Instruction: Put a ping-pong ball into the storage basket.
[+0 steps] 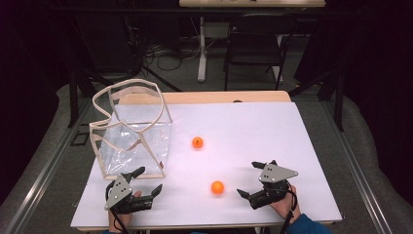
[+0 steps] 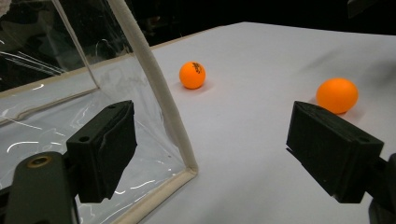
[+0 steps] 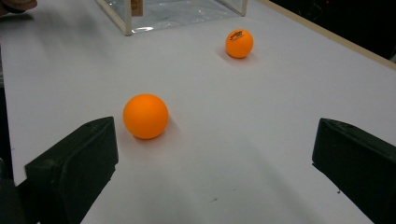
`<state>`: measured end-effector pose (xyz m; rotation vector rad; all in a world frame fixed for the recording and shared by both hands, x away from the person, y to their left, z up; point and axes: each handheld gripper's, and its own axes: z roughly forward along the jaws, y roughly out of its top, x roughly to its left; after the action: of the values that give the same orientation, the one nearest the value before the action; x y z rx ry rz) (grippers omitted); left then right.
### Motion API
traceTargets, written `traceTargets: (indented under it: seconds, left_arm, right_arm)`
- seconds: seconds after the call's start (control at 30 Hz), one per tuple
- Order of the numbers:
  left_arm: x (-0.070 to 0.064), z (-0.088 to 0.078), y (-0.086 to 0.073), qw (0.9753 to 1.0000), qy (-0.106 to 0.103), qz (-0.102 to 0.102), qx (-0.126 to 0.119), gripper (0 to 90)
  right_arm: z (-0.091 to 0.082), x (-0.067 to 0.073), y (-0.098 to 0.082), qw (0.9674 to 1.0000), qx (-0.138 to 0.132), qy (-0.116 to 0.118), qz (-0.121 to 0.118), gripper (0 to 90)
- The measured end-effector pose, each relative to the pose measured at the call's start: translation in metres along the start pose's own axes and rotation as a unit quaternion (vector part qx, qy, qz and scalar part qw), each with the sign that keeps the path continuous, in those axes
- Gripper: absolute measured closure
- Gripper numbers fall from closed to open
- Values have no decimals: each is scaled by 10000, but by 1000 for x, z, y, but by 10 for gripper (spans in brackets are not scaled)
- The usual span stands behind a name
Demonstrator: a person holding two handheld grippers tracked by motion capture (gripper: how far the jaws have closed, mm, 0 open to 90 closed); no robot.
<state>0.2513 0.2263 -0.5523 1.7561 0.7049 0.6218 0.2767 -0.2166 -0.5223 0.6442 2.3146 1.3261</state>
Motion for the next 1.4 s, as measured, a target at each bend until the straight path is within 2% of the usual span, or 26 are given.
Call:
traceTargets:
  seconds: [0.23,0.7,1.27,1.4]
  left_arm:
    - [2,3,1,10000,-58,-5,-35,157]
    - [3,1,1,10000,-36,-13,-26,156]
    - [3,5,0,10000,-88,30,13,157]
    - [3,4,1,9999,-96,69,20,157]
  right_arm:
    - [11,1,10,9997,214,110,-13,0]
    - [31,5,22,9975,617,349,-37,0]
    - [53,13,34,9949,833,555,-97,0]
    - [57,16,36,9944,904,518,-175,0]
